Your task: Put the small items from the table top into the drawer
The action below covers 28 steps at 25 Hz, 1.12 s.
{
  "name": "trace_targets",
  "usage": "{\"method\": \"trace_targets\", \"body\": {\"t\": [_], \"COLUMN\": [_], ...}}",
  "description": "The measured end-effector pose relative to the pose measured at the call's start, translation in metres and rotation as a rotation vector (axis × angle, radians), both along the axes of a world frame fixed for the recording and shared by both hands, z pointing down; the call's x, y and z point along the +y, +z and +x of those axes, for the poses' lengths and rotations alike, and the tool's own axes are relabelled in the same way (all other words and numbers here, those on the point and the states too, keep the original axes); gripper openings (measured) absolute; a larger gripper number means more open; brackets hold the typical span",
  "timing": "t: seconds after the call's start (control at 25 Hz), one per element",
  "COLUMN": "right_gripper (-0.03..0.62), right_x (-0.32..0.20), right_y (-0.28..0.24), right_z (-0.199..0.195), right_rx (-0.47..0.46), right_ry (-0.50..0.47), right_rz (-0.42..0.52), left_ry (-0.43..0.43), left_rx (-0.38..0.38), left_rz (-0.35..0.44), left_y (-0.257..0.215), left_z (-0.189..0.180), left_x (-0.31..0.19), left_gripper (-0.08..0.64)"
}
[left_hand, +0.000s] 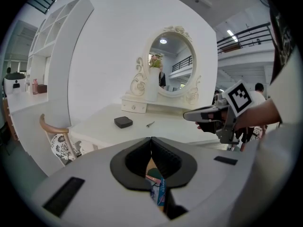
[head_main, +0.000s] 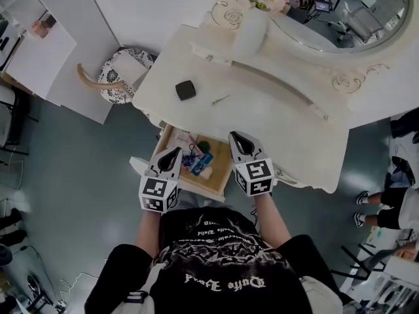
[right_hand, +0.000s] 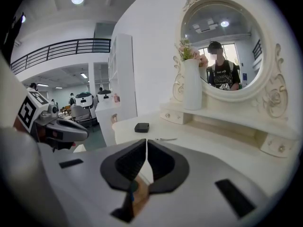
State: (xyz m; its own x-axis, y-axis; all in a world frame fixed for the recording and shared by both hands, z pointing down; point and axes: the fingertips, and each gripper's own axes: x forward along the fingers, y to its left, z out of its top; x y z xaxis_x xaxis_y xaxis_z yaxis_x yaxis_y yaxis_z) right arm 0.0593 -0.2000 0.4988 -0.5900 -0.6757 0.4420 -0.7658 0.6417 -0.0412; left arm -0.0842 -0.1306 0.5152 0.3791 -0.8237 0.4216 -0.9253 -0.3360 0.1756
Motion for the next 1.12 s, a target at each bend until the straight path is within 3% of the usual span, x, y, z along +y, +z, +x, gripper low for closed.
{"method": "trace_targets", "body": {"t": [0.2, 0.32, 0.64, 1.12], "right_gripper": [0.019, 0.104, 0.177, 0.179], "right_x": [-0.018, -0.029, -0.061, -0.110], "right_y": [-0.004, -0.001, 0.018, 0.056], "right_z": [-0.011, -0.018, -0.043, -0.047], "right_rx": [0.006, -0.020, -0.036, -0.045], "right_ry": [0.058, 0.085, 0.133, 0.385], "right_rz": [0.014, -0.017, -0.085, -0.213], "left_ry": [0.015, 0.024, 0.042, 0.027], "left_rx": [0.006, 0.010, 0.003, -0.026], "left_rz": [-0.016, -0.009, -0.042, -0.100], "left_y": [0.005, 0.006, 0.014, 0.026], "left_z": [-0.015, -0.018, -0.031, -0.081], "left_x": [-0.011, -0.017, -0.019, -0.029], "left_gripper": [0.015, 0.015, 0.017, 0.017]}}
